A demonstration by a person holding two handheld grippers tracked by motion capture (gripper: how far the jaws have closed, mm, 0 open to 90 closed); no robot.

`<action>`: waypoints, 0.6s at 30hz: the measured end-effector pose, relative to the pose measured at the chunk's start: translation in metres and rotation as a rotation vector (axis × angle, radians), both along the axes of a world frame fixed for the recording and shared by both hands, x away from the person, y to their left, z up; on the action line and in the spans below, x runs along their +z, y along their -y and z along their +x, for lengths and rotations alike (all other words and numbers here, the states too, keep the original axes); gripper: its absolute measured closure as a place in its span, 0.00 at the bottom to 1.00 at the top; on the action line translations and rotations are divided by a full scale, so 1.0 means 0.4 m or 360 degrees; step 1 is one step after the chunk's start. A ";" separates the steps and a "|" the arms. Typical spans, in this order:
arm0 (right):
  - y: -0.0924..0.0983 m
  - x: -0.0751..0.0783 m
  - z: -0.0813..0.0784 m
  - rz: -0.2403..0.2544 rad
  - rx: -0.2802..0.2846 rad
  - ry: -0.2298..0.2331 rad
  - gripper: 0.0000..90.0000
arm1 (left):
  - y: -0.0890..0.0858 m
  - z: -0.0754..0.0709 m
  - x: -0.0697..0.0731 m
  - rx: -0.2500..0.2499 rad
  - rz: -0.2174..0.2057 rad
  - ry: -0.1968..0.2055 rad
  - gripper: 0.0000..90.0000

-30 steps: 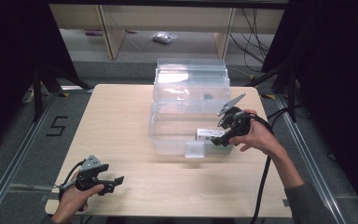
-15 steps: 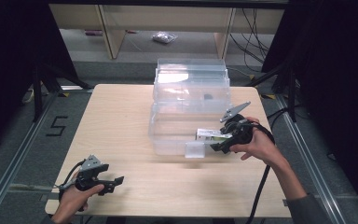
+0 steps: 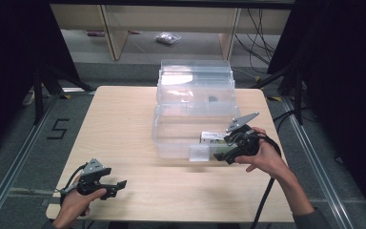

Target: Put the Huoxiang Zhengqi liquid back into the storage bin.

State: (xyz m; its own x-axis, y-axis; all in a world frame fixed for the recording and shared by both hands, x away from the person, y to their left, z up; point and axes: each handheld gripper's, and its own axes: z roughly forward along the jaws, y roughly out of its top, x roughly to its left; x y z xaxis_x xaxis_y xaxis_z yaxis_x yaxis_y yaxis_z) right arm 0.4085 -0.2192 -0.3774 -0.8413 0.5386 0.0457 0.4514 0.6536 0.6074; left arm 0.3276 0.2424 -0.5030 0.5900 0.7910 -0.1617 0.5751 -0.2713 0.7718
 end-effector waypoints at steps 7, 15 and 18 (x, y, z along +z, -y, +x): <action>-0.005 -0.014 -0.027 0.0017 -0.0030 -0.0005 0.25 | -0.006 0.001 0.003 -0.0035 0.0052 -0.0006 0.18; -0.006 -0.031 -0.049 0.0052 0.0022 0.0035 0.25 | -0.006 0.001 0.003 -0.0035 0.0053 -0.0006 0.18; -0.006 -0.041 -0.059 0.0075 -0.0008 0.0050 0.25 | -0.006 0.000 0.003 -0.0034 0.0053 -0.0005 0.18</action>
State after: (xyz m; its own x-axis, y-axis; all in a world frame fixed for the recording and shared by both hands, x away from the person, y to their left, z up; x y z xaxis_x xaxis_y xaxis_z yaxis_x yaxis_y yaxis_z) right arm 0.3849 -0.2168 -0.3937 -0.8402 0.5405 0.0447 0.4347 0.6219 0.6514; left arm 0.3277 0.2447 -0.5019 0.6066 0.7831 -0.1374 0.5715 -0.3093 0.7601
